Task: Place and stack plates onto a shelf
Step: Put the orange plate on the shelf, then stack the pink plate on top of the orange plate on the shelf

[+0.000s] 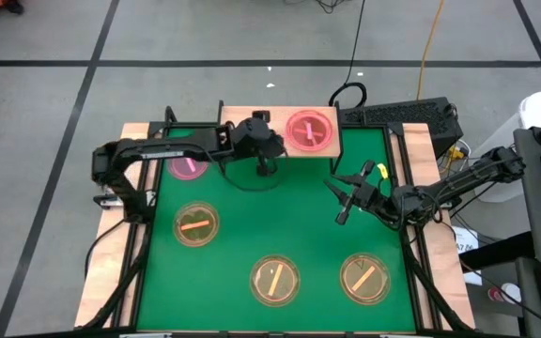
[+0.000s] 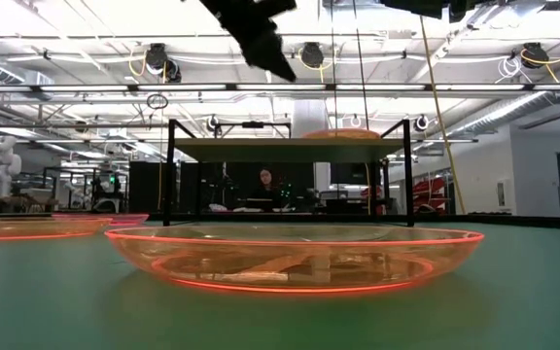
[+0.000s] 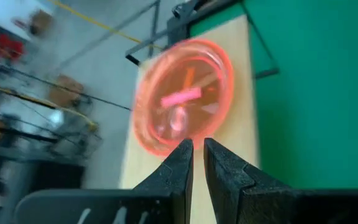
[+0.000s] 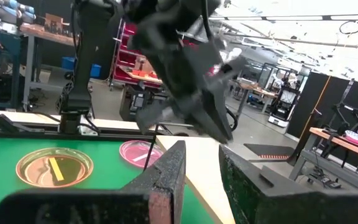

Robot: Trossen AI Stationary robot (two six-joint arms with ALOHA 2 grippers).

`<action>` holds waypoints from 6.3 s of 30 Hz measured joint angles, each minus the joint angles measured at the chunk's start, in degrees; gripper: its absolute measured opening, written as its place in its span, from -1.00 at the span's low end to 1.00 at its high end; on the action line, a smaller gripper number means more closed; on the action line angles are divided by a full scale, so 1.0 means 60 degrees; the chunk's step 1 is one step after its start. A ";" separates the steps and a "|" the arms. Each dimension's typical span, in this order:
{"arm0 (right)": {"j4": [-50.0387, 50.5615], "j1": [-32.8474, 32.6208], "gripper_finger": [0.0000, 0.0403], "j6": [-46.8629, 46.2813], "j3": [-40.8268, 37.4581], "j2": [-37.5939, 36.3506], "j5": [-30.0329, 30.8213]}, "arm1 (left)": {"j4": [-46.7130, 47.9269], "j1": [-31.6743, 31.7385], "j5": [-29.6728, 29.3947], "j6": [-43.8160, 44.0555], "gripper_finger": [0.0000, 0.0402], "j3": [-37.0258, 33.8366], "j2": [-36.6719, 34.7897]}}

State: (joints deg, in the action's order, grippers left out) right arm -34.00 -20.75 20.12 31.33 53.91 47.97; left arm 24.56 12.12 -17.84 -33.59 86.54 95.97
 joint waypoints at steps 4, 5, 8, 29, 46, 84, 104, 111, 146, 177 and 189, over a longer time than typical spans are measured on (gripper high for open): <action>0.0079 0.0000 -0.59 0.0011 0.0000 0.0000 0.0001 | 0.0455 -0.0577 0.0772 0.0966 -0.77 -0.0368 -0.1160; 0.0095 0.0000 -0.59 0.0006 0.0000 0.0003 0.0001 | 0.0537 -0.0804 0.0795 0.1051 -0.77 -0.0609 -0.1535; 0.0152 0.0000 -0.59 -0.0135 0.0000 0.0000 0.0003 | 0.0166 -0.1444 0.0400 0.1336 -0.77 -0.1550 -0.2642; 0.0384 0.0368 -0.59 -0.1970 0.0000 0.0538 -0.0388 | -0.5272 -0.4293 -0.0821 0.4429 -0.77 -0.9322 -0.7560; 0.2826 0.1908 -0.59 -0.5570 0.0223 0.1446 -0.6144 | -0.5366 -0.4007 -0.1141 0.4295 -0.77 -0.9566 -0.7545; 0.1486 0.2072 -0.59 -0.7785 0.3110 0.9086 -1.1546 | -0.5341 -0.3942 -0.1133 0.4488 -0.77 -0.9559 -0.7534; 0.1522 0.1634 -0.83 -0.7687 0.3322 0.9479 -1.1547 | -0.5342 -0.3942 -0.1126 0.4635 -0.77 -0.9559 -0.7494; 0.1530 0.1563 -0.99 -0.7247 0.3313 0.9480 -1.1564 | -0.5345 -0.3942 -0.1126 0.4656 -0.77 -0.9559 -0.7494; 0.1820 0.7550 -1.00 -0.4339 0.6552 0.7284 -0.6969 | -0.5635 -0.3942 -0.1126 0.4625 -0.77 -0.9555 -0.7494; 0.0719 0.8451 -0.64 -0.4649 0.6554 0.8947 -0.7545 | -0.5620 -0.3942 -0.1141 0.4277 -0.77 -0.9555 -0.7494; 0.2259 0.7718 -0.52 -0.3508 0.6282 0.6495 -0.9370 | -0.5305 -0.3941 -0.1545 0.5169 -0.77 -0.9555 -0.7498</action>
State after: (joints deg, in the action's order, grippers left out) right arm -20.44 25.55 -0.93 69.03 92.88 -8.25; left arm -7.27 -11.52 -27.12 -2.57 29.21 50.98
